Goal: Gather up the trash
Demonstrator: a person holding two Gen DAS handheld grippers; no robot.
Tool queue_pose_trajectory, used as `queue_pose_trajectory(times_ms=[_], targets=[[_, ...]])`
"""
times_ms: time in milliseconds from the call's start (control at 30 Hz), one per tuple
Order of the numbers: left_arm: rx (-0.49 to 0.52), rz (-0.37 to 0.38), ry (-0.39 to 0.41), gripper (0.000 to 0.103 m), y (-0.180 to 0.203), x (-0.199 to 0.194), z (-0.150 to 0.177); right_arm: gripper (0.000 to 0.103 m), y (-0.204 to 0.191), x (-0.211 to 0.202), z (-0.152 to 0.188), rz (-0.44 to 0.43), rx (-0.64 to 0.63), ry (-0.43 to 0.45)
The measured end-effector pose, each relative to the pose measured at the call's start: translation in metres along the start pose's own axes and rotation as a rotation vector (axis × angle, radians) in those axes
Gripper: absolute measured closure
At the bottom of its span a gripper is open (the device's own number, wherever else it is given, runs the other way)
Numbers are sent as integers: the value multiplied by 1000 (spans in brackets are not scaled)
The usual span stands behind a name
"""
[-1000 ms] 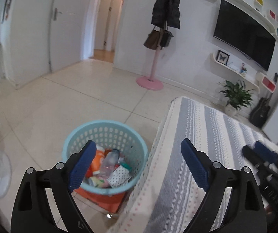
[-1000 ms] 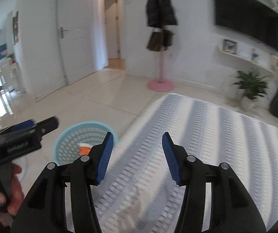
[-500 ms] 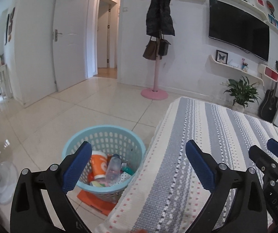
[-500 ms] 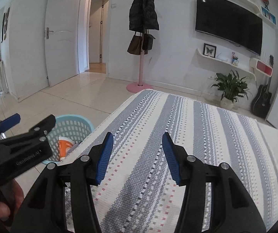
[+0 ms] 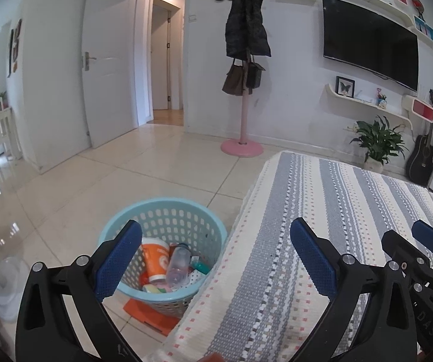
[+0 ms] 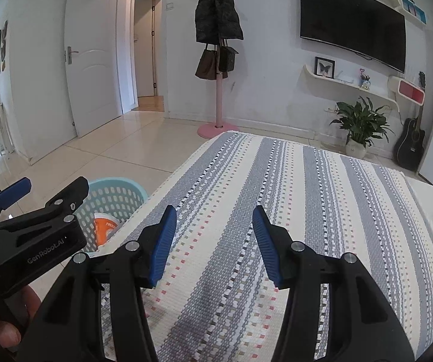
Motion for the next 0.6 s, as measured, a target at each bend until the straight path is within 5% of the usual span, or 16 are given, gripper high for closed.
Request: queue_pose_trajectory(times_ms=[600], targets=[[-14,-11,-4,8,-6,3,-1,54,6,1,-2,-10,27,-7]])
Point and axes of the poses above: each gripper's, at about its wrist camera, not at the fingertips, and x roughly the way its jaws point, y to its right, z to its underside, the point moved 6 cm from there along x, roughly the way its jaws point, and after that the axes turned 7 degrees about x, right-handed, at the moved point
